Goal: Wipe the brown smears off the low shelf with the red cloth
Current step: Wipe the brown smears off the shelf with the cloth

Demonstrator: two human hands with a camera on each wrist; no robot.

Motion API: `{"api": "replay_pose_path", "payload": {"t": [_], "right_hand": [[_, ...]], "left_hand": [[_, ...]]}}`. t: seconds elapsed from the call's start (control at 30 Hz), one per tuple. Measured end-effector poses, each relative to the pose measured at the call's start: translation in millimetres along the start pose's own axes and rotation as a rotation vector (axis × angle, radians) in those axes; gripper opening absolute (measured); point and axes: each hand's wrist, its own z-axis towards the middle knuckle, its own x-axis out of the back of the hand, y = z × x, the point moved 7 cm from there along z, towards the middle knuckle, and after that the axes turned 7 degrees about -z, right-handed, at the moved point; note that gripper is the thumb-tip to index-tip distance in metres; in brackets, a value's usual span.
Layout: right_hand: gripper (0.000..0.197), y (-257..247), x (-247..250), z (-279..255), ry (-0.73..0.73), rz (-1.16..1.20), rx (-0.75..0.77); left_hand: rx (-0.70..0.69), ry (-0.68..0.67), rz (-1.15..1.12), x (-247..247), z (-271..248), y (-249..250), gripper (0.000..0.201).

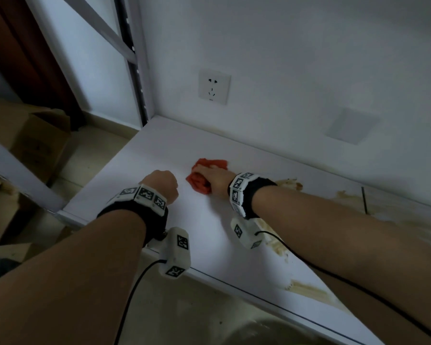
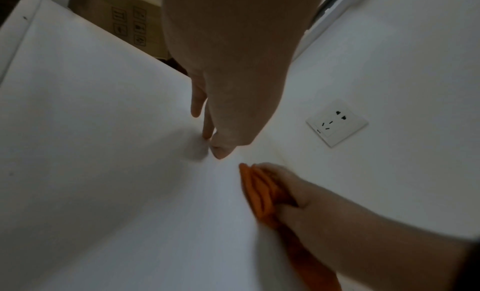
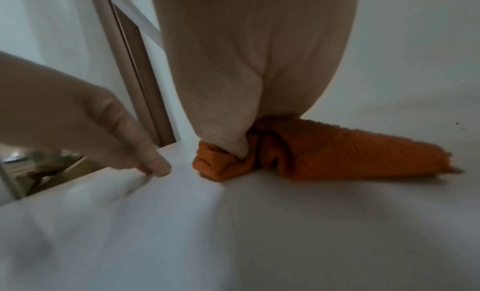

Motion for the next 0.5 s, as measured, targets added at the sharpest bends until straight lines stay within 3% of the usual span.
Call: {"api": "replay_pose_path", "payload": {"t": [0.17, 0.5], "right_hand": [[0.054, 18.4, 23.4, 21.6, 0.119, 0.018, -0.078], [0.05, 72.7, 33.2, 55.6, 0.058, -0.109, -0.189]], "left_hand": [[0.016, 0.026, 0.024, -1.3, 7.2, -0.7, 0.028], [0.011, 0.014, 0.094, 11.8, 14.9, 5.9, 0.018]]}}
